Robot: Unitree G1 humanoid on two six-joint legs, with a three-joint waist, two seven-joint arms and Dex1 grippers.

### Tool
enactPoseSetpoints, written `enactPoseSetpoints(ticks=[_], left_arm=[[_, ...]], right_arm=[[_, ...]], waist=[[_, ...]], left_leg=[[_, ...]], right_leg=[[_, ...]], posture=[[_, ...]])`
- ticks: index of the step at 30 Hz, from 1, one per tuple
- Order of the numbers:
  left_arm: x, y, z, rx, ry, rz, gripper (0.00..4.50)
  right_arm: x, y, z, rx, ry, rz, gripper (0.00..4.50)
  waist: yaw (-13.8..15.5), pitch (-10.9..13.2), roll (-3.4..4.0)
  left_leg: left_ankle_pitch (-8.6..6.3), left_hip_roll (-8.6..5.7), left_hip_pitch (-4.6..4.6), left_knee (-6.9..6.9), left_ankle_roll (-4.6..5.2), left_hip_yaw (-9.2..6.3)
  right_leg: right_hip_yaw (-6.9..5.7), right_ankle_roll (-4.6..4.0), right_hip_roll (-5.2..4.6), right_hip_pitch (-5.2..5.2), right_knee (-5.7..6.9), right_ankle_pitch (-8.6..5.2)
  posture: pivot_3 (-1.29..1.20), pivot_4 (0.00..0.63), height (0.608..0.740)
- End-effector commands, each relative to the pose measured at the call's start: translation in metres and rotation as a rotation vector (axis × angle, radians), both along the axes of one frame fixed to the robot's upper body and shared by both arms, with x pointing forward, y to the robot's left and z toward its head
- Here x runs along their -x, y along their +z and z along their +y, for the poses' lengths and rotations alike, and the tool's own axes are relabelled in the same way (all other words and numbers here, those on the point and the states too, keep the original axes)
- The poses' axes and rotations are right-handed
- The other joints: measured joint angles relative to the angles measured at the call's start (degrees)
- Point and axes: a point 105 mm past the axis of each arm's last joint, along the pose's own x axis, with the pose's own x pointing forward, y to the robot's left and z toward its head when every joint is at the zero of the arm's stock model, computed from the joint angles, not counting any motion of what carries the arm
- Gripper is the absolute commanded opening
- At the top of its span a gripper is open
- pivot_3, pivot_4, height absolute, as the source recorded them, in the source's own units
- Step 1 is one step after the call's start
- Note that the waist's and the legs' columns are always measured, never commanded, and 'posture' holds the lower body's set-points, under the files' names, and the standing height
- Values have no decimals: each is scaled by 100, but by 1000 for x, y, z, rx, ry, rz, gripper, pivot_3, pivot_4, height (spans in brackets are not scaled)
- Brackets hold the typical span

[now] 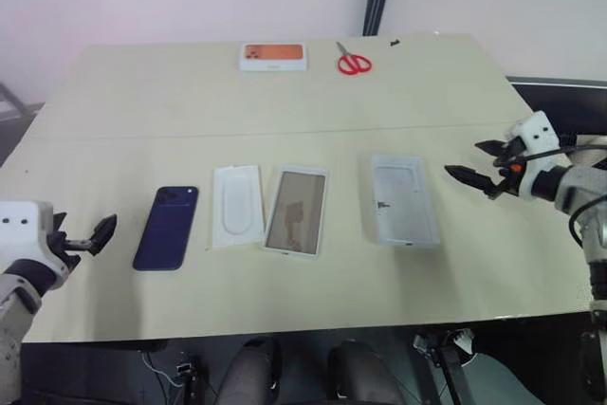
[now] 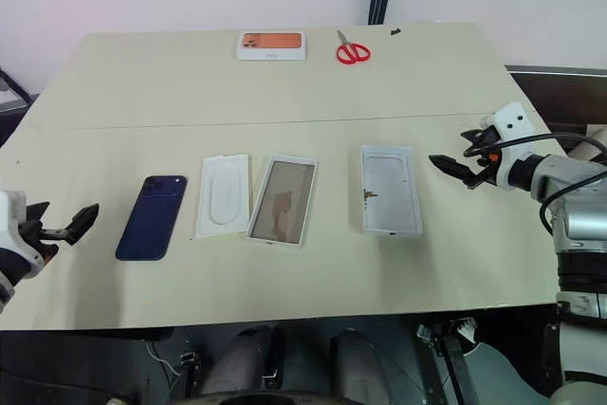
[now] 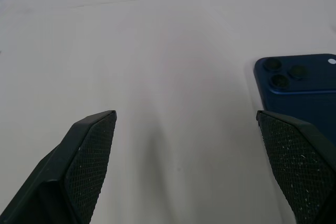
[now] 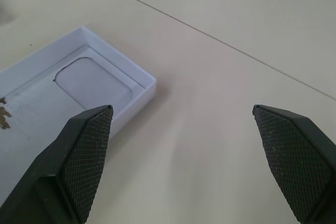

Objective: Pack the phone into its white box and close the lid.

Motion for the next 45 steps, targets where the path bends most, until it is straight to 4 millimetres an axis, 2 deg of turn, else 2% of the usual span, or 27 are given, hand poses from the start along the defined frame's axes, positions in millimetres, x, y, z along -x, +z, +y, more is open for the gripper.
enactPoseSetpoints(ticks=[1,9,13,17,21,23,24,27,34,39,45], left_arm=[[5,13,1,-20,19,-49,4500],[2,16,-5,-19,8,-58,4500],[-9,23,-20,-19,-49,-72,4500],[-28,32,-50,20,-144,-98,4500],[-50,45,-101,83,-313,-105,4500],[-55,44,-123,109,-388,-55,4500],[-58,37,-131,113,-406,25,4500],[-64,33,-148,156,-440,134,4500],[-71,22,-155,322,-378,327,4500],[-73,2,-153,357,-334,425,4500],[-75,-4,-154,347,-314,472,4500]], right_arm=[[-5,17,4,16,21,-59,4462],[-6,18,15,22,64,-61,4462],[-5,17,26,23,98,-61,4462],[-4,12,49,47,163,-68,4462],[1,11,73,44,227,-79,4462],[6,9,84,54,261,-79,4462],[7,8,88,60,275,-79,4462],[14,5,102,79,327,-79,4462],[31,7,129,92,438,-86,4462],[37,7,138,91,483,-80,4462],[41,1,150,84,539,-72,4462]], waist=[[10,0,0],[7,0,0],[17,0,0],[18,0,0],[24,0,-1],[13,0,-1],[9,0,-1],[-2,0,-1],[7,2,-5],[5,2,-6],[16,1,-7]], left_leg=[[0,0,0,0,0,0],[0,0,0,1,0,0],[0,0,0,1,0,0],[0,0,0,2,0,-1],[0,0,-2,8,0,-1],[0,-1,-3,10,0,0],[0,0,-3,10,1,0],[0,0,-1,10,0,0],[1,0,-2,19,-1,-2],[23,0,-2,18,-39,-3],[23,0,-2,19,-40,-4]], right_leg=[[0,0,0,0,-1,0],[-1,0,0,1,-2,0],[-1,0,0,2,-2,0],[-2,0,0,3,-2,0],[-3,1,1,2,4,1],[-1,2,2,1,5,1],[-2,2,3,0,6,1],[0,2,7,-5,14,1],[-2,3,9,-6,21,0],[-2,3,10,-7,21,1],[-2,3,8,-5,20,1]], posture=[[0,150,740],[0,150,740],[0,150,740],[0,150,740],[0,150,740],[0,150,740],[0,150,740],[0,150,740],[0,150,740],[0,150,740],[0,150,740]])
